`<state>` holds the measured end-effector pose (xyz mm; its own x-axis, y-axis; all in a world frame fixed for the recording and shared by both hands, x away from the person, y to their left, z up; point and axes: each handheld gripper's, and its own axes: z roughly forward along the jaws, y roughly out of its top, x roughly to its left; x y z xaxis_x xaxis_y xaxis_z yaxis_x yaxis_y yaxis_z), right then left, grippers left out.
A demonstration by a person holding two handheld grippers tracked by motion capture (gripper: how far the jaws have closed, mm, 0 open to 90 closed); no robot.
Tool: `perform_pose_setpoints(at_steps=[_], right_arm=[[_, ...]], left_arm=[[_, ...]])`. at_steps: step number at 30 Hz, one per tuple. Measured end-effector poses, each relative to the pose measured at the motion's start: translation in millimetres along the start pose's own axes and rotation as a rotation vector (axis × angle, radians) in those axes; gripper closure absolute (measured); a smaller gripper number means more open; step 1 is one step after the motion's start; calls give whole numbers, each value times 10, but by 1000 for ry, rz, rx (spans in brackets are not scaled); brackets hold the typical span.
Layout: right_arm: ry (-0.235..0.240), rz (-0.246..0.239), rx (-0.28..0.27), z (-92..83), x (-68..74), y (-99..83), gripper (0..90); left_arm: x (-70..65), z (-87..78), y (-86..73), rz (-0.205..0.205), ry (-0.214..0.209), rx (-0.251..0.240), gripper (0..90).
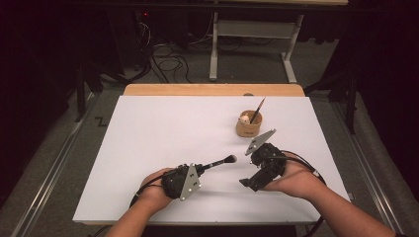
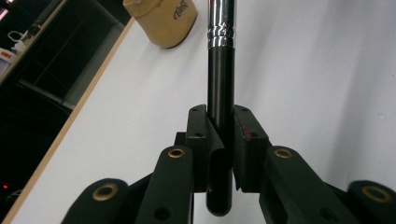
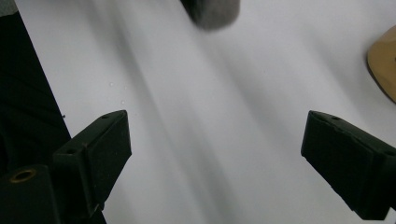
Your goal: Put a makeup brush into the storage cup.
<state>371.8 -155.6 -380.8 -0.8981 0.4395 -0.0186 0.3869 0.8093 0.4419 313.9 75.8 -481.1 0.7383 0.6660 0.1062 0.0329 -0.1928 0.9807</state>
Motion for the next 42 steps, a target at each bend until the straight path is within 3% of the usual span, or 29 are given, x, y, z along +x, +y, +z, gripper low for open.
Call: perform_pose_setpoints(at_steps=[5,14,21,27,35,42], right_arm=[[-6,5,-16,31,-42,-89,96],[-18,30,-44,126,-95,-259,95],[-36,52,-75,213,-123,-397,96],[-46,101,-168,307,-137,-523,98],[-107,142,-292,370,-104,-700,110],[-102,209,-387,387,-113,-829,120]], left_arm=[[58,-18,-3,-68,11,-25,790],[118,-39,-69,-140,23,-37,790],[174,-67,-101,-239,34,-74,789],[239,-101,-133,-324,50,-101,789],[288,-155,-140,-432,55,-137,790],[316,-211,-86,-522,42,-186,790]])
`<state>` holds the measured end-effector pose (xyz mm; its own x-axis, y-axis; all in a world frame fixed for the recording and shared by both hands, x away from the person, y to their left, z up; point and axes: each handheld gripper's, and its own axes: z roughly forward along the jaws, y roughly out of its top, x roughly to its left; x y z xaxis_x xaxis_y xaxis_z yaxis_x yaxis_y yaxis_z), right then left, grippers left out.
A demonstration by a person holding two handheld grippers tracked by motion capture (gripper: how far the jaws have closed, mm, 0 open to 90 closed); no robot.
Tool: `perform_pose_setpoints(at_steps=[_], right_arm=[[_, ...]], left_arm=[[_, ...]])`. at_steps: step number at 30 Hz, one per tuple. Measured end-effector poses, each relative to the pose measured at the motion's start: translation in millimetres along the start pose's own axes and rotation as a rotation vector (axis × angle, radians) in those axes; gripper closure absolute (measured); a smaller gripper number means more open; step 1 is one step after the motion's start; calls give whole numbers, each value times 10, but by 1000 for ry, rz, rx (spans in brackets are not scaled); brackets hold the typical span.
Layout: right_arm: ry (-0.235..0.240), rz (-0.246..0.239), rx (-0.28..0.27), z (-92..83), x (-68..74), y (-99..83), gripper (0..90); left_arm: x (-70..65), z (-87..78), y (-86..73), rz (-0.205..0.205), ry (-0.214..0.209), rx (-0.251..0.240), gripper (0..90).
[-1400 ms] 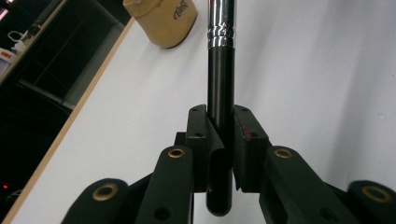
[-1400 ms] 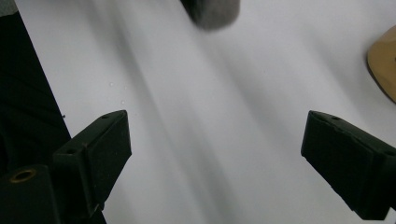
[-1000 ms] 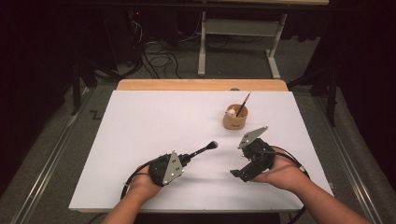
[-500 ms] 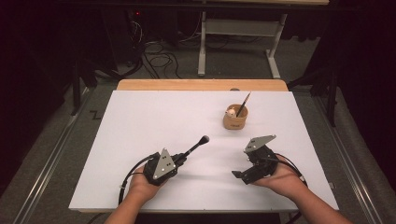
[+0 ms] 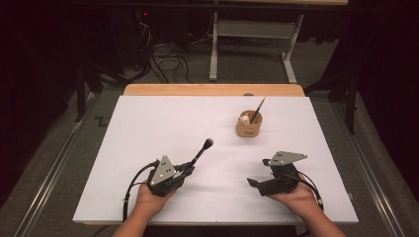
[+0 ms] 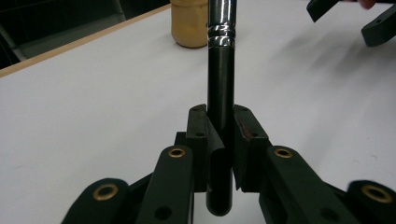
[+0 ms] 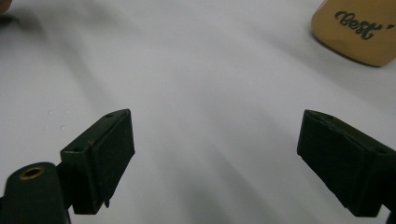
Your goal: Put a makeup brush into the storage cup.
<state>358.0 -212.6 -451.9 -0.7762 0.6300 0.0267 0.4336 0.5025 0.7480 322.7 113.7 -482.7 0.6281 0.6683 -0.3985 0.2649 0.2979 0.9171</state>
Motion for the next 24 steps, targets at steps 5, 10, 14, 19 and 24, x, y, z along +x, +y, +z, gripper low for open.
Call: perform_pose_setpoints(at_steps=[5,10,14,19,24], right_arm=[[-1,47,-85,-21,-26,-58,126],[-18,53,-147,-25,-25,-118,127],[-12,33,-191,-52,5,-174,136],[-21,42,-237,-108,22,-210,139],[-23,48,-284,-148,22,-210,141]], left_arm=[[38,-17,15,-32,9,-21,789],[73,-36,25,-58,13,-44,790],[100,-50,39,-87,12,-61,790],[78,-61,71,-117,-11,-90,790],[40,-73,105,-163,-39,-112,790]])
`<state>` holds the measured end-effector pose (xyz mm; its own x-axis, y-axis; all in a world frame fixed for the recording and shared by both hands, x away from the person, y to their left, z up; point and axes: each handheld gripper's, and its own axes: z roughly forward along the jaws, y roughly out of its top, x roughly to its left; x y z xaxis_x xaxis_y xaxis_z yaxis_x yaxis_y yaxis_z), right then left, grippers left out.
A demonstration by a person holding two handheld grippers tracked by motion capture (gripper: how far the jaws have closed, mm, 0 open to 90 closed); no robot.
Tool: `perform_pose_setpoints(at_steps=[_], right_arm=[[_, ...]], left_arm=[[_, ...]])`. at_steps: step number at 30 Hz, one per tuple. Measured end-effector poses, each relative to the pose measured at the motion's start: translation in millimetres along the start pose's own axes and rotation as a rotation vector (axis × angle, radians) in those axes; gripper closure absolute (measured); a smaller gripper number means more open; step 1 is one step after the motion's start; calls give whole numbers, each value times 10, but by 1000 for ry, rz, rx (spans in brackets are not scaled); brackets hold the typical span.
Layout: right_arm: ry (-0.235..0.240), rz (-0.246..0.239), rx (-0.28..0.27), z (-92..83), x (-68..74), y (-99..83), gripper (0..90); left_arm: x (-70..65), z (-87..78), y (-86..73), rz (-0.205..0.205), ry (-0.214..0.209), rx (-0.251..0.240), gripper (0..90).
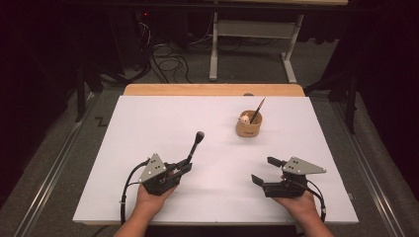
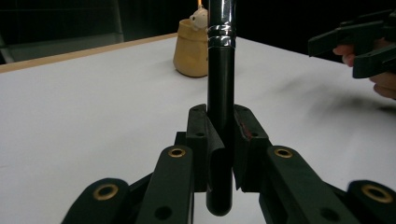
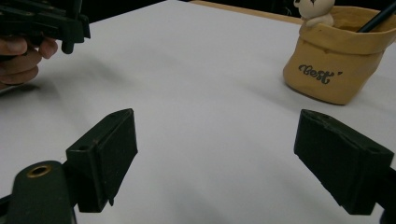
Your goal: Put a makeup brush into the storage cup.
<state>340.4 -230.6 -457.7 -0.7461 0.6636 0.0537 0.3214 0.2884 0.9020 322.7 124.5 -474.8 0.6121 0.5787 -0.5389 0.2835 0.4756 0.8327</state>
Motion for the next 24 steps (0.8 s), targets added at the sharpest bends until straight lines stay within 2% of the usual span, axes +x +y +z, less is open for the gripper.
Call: perform_pose_setpoints(at_steps=[6,14,16,19,20,21,24], right_arm=[[3,17,-33,-29,1,12,146],[18,3,-68,8,34,62,154],[19,3,-75,19,40,88,154],[16,-1,-76,45,50,142,154],[16,-5,-74,52,52,157,154],[18,-7,-74,61,56,184,154],[23,-11,-83,85,68,271,154]], left_arm=[[-27,-7,14,-24,-21,-16,790],[-15,26,-3,-46,-6,-24,790],[-35,54,14,-55,-20,-29,790],[-71,104,35,-44,-27,-23,790],[-79,122,53,-29,-27,-16,790],[-109,154,69,-40,-27,-32,791],[-158,220,125,-38,-47,-51,791]])
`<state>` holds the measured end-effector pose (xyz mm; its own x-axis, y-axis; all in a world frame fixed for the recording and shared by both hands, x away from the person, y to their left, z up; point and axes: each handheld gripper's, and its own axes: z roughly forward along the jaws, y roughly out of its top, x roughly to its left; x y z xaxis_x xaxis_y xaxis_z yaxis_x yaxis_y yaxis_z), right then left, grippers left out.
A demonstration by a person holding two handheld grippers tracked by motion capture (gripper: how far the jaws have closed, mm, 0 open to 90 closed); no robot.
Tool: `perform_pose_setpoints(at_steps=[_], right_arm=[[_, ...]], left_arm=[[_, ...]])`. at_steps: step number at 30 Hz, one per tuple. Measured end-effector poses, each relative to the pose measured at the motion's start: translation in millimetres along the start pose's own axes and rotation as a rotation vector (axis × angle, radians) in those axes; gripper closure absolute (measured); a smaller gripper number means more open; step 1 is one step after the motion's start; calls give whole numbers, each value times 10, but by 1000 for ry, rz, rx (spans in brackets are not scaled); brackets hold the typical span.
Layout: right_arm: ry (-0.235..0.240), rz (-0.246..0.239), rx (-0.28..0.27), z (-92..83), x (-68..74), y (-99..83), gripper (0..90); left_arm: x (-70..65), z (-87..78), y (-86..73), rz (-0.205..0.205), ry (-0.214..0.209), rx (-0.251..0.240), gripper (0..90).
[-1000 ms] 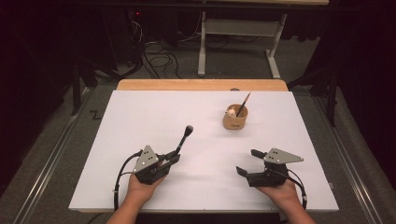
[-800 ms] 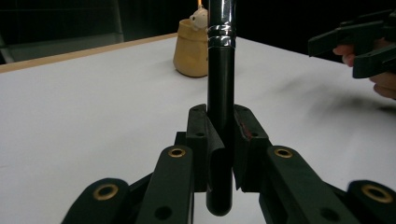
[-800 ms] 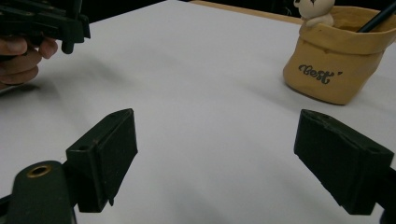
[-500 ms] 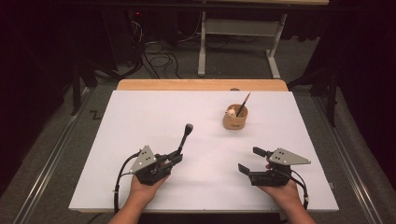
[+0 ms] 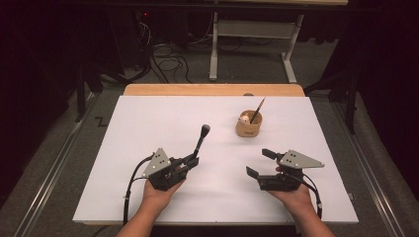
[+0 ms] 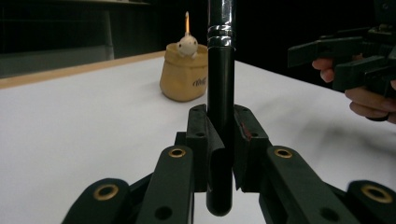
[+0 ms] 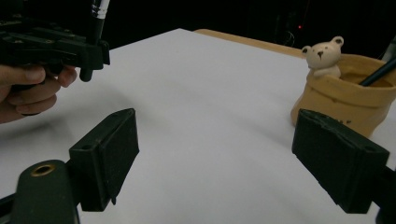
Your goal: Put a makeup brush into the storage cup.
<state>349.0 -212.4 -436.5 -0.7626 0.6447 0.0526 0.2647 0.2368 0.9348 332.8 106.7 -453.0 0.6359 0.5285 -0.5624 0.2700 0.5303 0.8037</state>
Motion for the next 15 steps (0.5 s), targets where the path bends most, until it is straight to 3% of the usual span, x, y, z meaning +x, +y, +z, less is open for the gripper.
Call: perform_pose_setpoints(at_steps=[5,13,15], right_arm=[[7,-26,-1,99,30,146,155],[41,-16,-22,242,144,239,162],[55,-16,-20,263,175,236,164]], left_arm=[[-57,126,-6,-15,-17,-24,791],[-144,174,-182,17,-52,12,791],[-155,154,-214,9,-63,18,791]])
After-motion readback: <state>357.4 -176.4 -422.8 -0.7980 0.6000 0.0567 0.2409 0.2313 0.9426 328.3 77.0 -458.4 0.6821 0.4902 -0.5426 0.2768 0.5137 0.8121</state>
